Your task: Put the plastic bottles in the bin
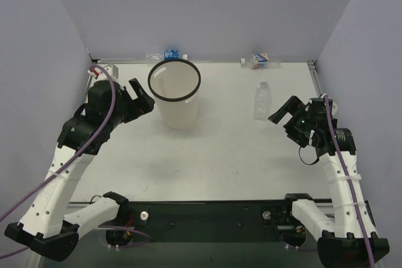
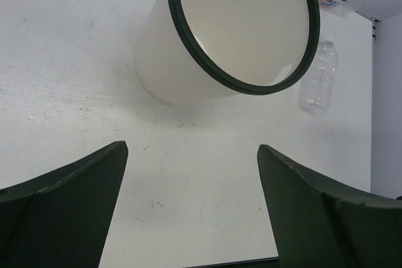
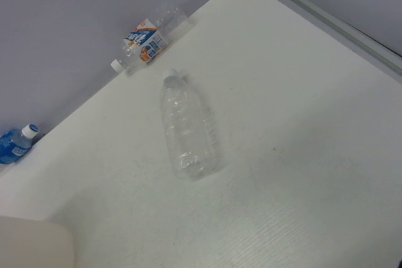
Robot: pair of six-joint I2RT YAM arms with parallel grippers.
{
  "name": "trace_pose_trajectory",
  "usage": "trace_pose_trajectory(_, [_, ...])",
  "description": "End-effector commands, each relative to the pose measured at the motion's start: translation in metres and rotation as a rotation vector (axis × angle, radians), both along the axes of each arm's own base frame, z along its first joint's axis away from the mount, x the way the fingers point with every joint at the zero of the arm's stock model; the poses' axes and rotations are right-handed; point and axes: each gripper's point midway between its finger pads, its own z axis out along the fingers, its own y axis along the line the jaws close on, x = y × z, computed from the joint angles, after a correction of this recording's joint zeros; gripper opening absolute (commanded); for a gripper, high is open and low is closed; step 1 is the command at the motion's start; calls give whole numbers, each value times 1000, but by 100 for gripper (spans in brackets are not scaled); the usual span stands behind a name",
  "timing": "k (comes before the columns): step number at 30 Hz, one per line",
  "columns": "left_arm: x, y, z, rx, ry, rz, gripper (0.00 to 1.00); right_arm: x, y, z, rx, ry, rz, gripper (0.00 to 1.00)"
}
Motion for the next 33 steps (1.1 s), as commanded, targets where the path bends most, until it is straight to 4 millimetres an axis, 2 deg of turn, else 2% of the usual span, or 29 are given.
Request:
trace_pose_trajectory(1, [7,4,13,-15,-63,27,96,4,-11,2,-58,21,-23,100])
trace_pose_trajectory(7, [9,8,19,13,-91,31,96,21,-18,10,-67,13,-11,100])
trace_pose_trajectory(8, [10,9,20,27,-96,29,96,27,-16,5,-67,35,6,100])
trace_pose_trajectory(10, [11,10,23,36,-107,31,97,40,-15,12,-123,30,9,100])
trace_pose_trajectory(11, [12,11,25,45,-111,28,97,50,-15,5,-157,60,15,100])
trace_pose_trajectory(12, [12,11,26,48,-116,25,97,60,-5,16,-197,35,60,99])
trace_pose_trajectory(13, [12,11,26,52,-117,23,97,68,-10,18,-252,40,39,99])
trace_pose_trajectory(14, [12,12,28,56,-124,24,97,80,-9,6,-288,86,49,99])
trace_pose_trajectory(15, [12,12,28,56,-122,22,97,87,-5,3,-309,105,70,97])
trace_pose_trajectory(16, [12,13,27,59,-121,24,97,100,-3,14,-337,83,82,96])
trace_pose_trajectory(17, [11,13,29,59,-127,23,97,112,-2,-6,-361,150,94,94])
trace_pose_trajectory(18, [10,14,30,58,-130,26,97,116,-4,-10,-385,188,92,93])
trace_pose_trajectory(19, [9,15,30,62,-131,26,97,128,-4,-3,-407,177,97,92])
trace_pose_trajectory(20, [8,17,32,61,-139,32,97,139,-8,-18,-453,226,89,92])
trace_pose_trajectory(22, [6,20,36,64,-154,37,97,151,-10,-25,-481,246,97,92])
trace_pose_trajectory(23, [4,22,37,64,-158,42,97,163,-11,-32,-500,258,108,92])
trace_pose_trajectory(28, [1,25,36,60,-164,53,97,186,-11,-56,-518,310,124,92])
trace_pose_trajectory(29, [0,25,37,58,-168,53,97,190,-12,-69,-518,338,130,91])
trace_pose_trajectory(33, [1,28,35,72,-165,60,97,203,-10,-91,-493,376,146,89])
